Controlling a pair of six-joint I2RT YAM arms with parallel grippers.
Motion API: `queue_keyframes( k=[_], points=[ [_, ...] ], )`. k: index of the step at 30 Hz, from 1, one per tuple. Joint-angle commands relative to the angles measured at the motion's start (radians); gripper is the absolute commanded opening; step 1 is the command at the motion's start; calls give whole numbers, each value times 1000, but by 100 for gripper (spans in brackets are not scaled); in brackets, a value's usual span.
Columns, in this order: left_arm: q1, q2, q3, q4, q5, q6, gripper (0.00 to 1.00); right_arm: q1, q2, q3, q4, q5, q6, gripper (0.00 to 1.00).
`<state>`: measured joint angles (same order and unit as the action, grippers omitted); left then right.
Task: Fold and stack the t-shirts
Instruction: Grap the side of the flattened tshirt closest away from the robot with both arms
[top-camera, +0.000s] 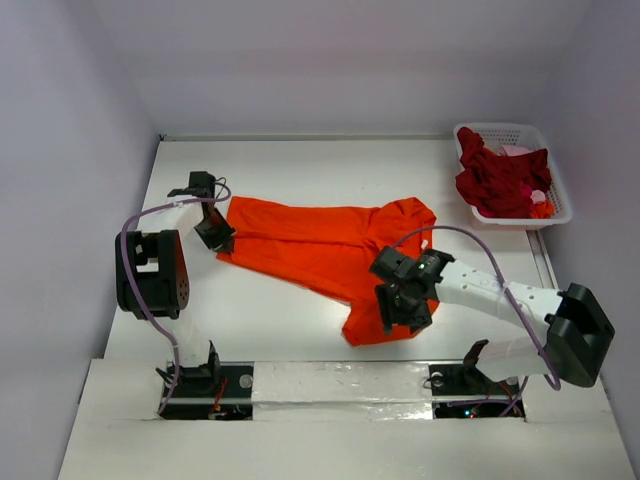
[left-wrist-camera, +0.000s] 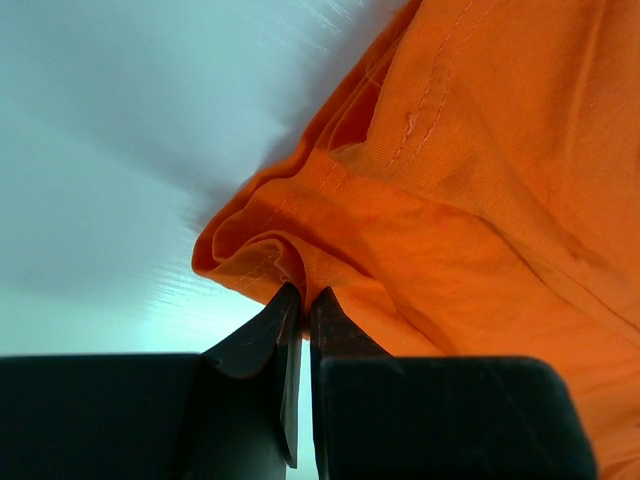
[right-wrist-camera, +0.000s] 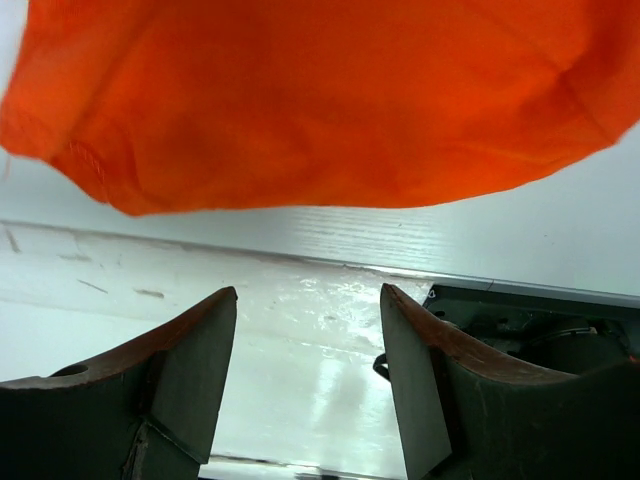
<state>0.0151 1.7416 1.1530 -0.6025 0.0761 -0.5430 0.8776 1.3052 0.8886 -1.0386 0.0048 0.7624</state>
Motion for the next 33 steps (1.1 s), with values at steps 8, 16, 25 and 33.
queue_keyframes(
  k=[8,16,25,33],
  points=[
    [8,-10,54,-37,5,3,0,210,135,99,2,98,-15,65],
    [8,-16,47,-36,7,2,0,267,233,173,26,135,-21,65],
    [8,-16,53,-37,10,0,0,277,318,191,89,110,-43,65],
    [8,-13,63,-43,8,0,0,296,355,259,69,116,-63,65]
  ],
)
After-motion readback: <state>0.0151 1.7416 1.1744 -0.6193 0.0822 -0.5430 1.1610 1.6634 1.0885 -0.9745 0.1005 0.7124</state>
